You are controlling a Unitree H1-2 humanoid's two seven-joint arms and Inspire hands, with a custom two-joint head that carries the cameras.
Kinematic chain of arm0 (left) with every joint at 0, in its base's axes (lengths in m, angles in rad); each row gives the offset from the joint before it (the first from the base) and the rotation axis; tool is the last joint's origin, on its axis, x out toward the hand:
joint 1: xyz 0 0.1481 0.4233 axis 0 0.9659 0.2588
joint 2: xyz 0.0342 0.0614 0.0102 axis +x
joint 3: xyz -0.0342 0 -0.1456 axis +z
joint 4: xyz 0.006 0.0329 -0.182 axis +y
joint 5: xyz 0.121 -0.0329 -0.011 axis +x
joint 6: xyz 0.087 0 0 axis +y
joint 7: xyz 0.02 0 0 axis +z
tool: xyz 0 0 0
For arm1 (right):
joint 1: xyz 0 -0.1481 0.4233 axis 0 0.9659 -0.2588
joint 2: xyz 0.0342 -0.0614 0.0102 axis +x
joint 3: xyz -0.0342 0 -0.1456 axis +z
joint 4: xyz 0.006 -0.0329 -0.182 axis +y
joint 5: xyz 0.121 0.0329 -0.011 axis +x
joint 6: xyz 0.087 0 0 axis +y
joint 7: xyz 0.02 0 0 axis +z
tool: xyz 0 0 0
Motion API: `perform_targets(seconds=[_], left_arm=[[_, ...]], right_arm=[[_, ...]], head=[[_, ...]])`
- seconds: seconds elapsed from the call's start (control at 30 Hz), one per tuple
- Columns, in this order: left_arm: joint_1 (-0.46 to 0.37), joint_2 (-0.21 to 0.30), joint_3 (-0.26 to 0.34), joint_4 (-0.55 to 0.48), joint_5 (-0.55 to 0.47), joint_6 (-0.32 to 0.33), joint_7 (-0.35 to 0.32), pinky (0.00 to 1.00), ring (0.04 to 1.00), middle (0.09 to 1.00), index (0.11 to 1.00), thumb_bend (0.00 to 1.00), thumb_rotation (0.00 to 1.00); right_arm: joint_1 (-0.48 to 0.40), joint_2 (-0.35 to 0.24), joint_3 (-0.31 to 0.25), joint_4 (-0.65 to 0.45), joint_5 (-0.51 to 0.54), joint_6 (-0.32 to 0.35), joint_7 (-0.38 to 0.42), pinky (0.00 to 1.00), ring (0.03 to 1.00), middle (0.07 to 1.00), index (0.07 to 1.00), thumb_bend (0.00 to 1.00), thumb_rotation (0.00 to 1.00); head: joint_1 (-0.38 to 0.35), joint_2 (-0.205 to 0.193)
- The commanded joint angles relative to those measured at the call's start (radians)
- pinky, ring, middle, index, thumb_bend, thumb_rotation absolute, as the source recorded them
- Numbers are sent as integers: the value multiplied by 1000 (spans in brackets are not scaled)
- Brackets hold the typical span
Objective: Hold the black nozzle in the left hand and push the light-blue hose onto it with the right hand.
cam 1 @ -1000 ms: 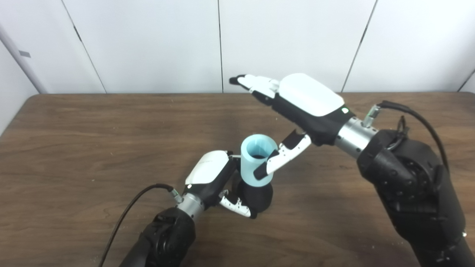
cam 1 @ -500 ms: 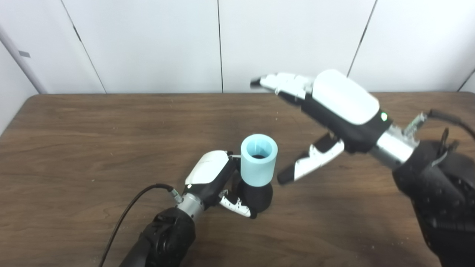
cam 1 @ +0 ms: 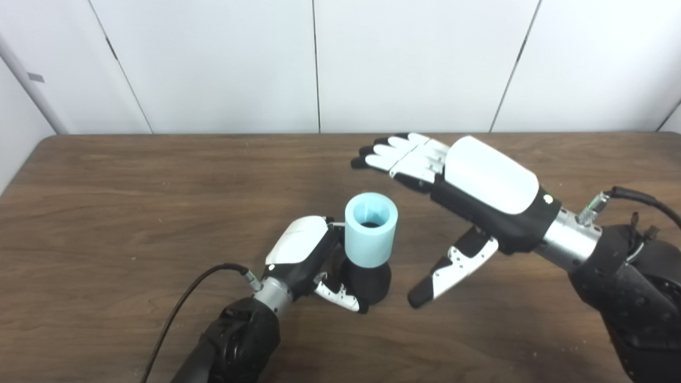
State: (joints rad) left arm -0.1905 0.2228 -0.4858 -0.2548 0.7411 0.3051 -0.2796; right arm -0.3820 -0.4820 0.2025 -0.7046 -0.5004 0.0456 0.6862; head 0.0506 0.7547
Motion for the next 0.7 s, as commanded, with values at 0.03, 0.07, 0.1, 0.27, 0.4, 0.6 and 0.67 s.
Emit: perform_targets(seconds=[0.03, 0.07, 0.1, 0.27, 0.4, 0.6, 0.67], left_arm=[[39, 10, -30, 43, -2, 21, -70, 913, 655, 506, 480, 521, 0], [38, 11, -32, 42, 5, 23, -72, 913, 655, 513, 476, 521, 0], [37, 12, -34, 39, 13, 27, -75, 917, 668, 524, 465, 519, 0], [33, 16, -46, 32, 47, 39, -87, 914, 678, 535, 442, 518, 0], [34, 14, -44, 32, 52, 38, -90, 913, 678, 535, 440, 518, 0], [29, 23, -39, 38, 28, 12, -92, 924, 708, 539, 453, 516, 0], [28, 23, -40, 40, 30, 12, -92, 925, 711, 537, 458, 516, 0]], right_arm=[[-10, -6, -1, -32, -13, -37, -18, 1000, 1000, 1000, 978, 717, 969], [-4, -3, 0, -30, -17, -45, -22, 1000, 1000, 1000, 980, 717, 971], [1, -1, 1, -26, -20, -53, -26, 1000, 1000, 1000, 984, 717, 978], [21, 7, 0, -27, -28, -60, -25, 1000, 1000, 1000, 993, 711, 998], [23, 9, -2, -27, -29, -62, -23, 1000, 1000, 1000, 994, 710, 1000], [32, 27, 25, -57, -54, -27, 14, 1000, 1000, 1000, 994, 722, 1000], [31, 30, 29, -58, -58, -22, 21, 1000, 1000, 1000, 994, 723, 1000]], head=[[0, 1], [2, 1], [2, 0], [2, 0], [2, 0], [0, 2], [0, 2]])
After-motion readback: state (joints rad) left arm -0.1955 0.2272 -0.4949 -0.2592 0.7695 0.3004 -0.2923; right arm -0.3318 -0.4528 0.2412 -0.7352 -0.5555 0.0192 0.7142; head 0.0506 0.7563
